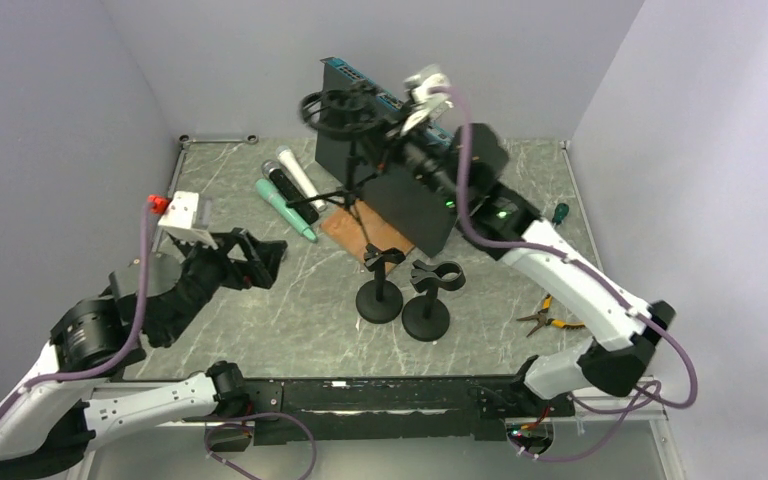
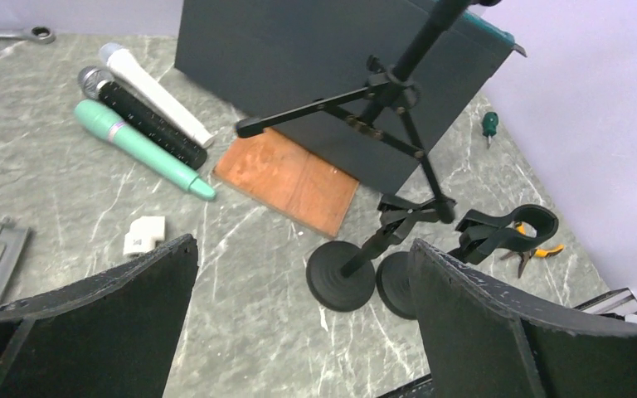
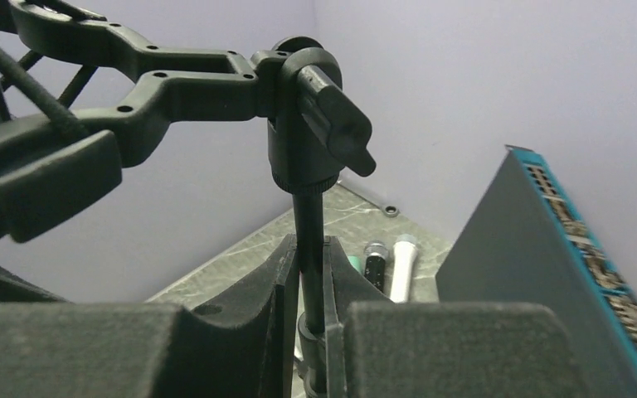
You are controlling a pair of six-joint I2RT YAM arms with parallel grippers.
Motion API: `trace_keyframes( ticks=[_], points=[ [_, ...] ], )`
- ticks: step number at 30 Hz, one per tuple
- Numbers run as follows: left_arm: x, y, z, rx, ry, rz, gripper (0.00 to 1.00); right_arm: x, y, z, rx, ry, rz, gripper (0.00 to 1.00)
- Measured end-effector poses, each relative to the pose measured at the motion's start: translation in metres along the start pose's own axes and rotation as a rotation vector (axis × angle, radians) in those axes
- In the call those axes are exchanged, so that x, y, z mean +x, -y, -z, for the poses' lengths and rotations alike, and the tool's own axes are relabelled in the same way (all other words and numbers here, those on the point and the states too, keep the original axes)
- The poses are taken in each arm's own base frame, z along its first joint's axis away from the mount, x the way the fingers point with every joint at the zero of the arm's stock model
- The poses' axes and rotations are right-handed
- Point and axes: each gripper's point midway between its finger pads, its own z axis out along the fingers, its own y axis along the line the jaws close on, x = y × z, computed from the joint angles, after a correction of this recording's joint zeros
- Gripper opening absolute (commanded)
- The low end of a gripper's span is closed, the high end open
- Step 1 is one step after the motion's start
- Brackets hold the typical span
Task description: Remove the microphone from the stand
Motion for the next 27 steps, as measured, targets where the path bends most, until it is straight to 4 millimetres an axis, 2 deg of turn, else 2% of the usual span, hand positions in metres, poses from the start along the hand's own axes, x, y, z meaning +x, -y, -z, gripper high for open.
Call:
trace_keyframes(
  ticks=[3,6,10,16,24,27],
  points=[
    [0.000,-0.014,0.012,-0.017,0.005,0.016,0.99,0.021,-0.031,-0.022,0.000,-0.018,0.027,0.00],
    [0.001,-0.026,0.023,-0.030,0.012,0.031,1.00,0.042,-0.058,-0.034,0.008,-0.032,0.055,0.00],
    [0.003,-0.038,0.036,-0.035,0.013,0.042,0.99,0.064,-0.078,-0.043,0.042,-0.037,0.079,0.00],
    [0.007,-0.055,0.055,-0.027,0.027,0.072,1.00,0.107,-0.088,-0.047,0.123,-0.050,0.105,0.00],
    [0.014,-0.084,0.081,-0.036,0.063,0.127,0.99,0.200,-0.090,-0.039,0.200,-0.155,0.152,0.00],
    [0.017,-0.094,0.087,-0.062,0.060,0.131,0.98,0.223,-0.094,-0.038,0.216,-0.180,0.163,0.00]
  ],
)
